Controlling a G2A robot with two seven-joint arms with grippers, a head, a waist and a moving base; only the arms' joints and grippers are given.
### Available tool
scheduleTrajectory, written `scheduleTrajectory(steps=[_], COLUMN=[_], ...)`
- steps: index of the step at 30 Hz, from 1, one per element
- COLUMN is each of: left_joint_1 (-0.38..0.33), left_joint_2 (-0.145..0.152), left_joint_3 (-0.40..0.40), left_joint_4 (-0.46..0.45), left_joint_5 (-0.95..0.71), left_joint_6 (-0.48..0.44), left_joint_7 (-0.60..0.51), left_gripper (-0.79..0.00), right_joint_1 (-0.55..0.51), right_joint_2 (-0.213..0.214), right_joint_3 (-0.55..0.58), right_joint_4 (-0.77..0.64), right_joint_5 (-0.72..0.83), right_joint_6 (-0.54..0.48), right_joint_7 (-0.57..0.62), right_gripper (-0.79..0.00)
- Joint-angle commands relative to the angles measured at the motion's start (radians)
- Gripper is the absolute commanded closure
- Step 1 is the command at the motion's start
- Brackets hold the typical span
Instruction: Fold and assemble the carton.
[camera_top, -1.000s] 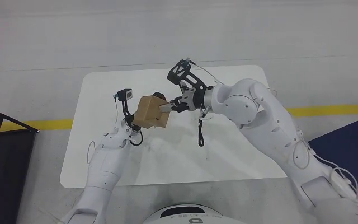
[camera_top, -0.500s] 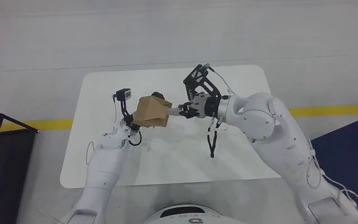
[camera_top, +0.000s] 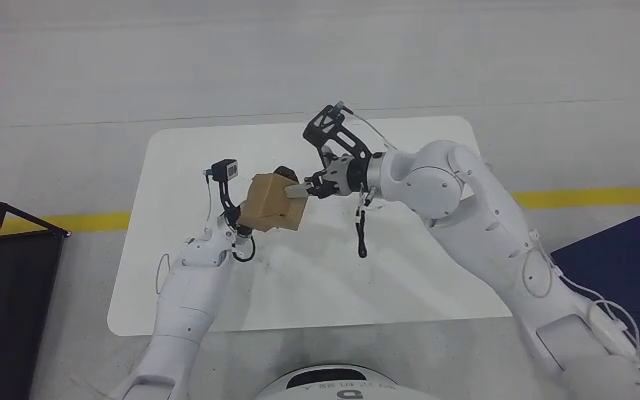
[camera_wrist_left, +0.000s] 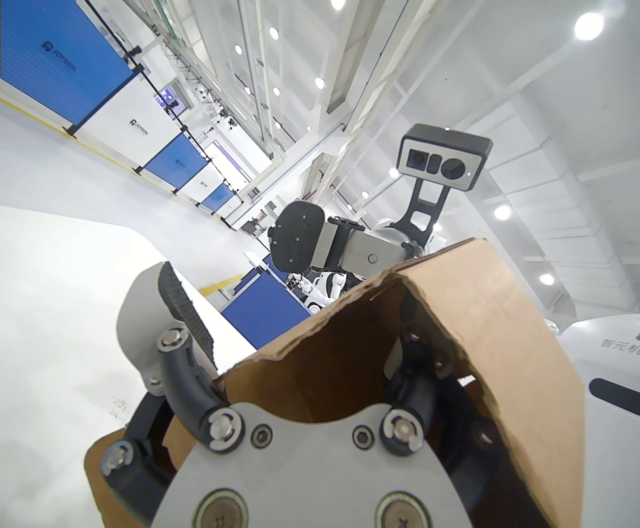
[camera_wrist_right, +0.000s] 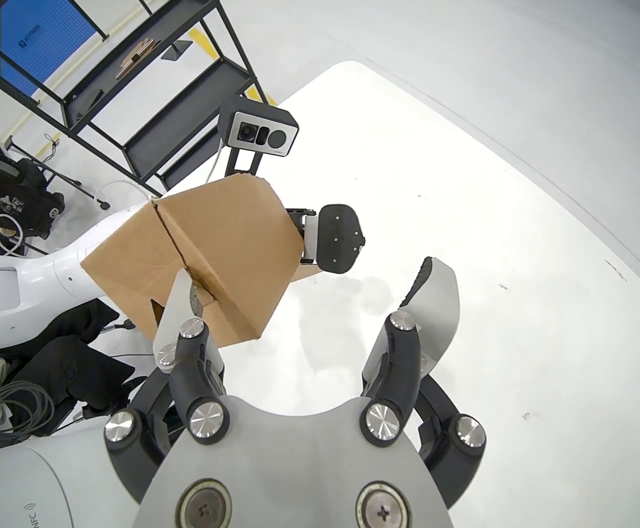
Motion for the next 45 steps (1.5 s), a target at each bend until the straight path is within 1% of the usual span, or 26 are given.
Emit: scheduleTrajectory(steps=[1, 10, 15, 21, 34, 40, 45], left_joint_1=[0.000, -0.001, -0.001, -0.002, 0.003, 0.004, 0.003], left_joint_2=[0.000, -0.005, -0.006, -0.007, -0.008, -0.008, -0.007], left_joint_3=[-0.001, 0.004, 0.002, 0.004, 0.004, 0.003, -0.002], left_joint_4=[0.000, 0.002, 0.004, 0.005, -0.006, -0.008, -0.004], left_joint_5=[0.000, 0.007, 0.010, 0.012, 0.014, 0.014, 0.015], left_joint_6=[0.000, 0.000, 0.000, 0.000, 0.000, 0.000, 0.000], left_joint_7=[0.001, 0.001, 0.001, 0.000, 0.000, 0.000, 0.000], left_gripper=[-0.785, -0.785, -0.785, -0.785, -0.785, -0.785, -0.785], right_joint_1=[0.011, 0.035, 0.028, 0.023, 0.052, 0.035, -0.026], right_joint_2=[-0.004, -0.015, -0.014, -0.017, -0.035, -0.033, -0.018], right_joint_3=[-0.008, -0.034, -0.037, -0.055, -0.092, -0.068, -0.007], right_joint_4=[0.010, 0.019, -0.006, -0.049, -0.012, -0.038, -0.108], right_joint_5=[0.000, -0.017, -0.065, -0.105, -0.146, -0.143, -0.133], right_joint_6=[0.002, 0.019, 0.034, 0.024, 0.043, 0.043, 0.032], right_joint_7=[-0.002, -0.002, 0.001, -0.001, -0.001, -0.008, -0.013], right_gripper=[-0.699, -0.705, -0.714, -0.717, -0.683, -0.693, -0.702])
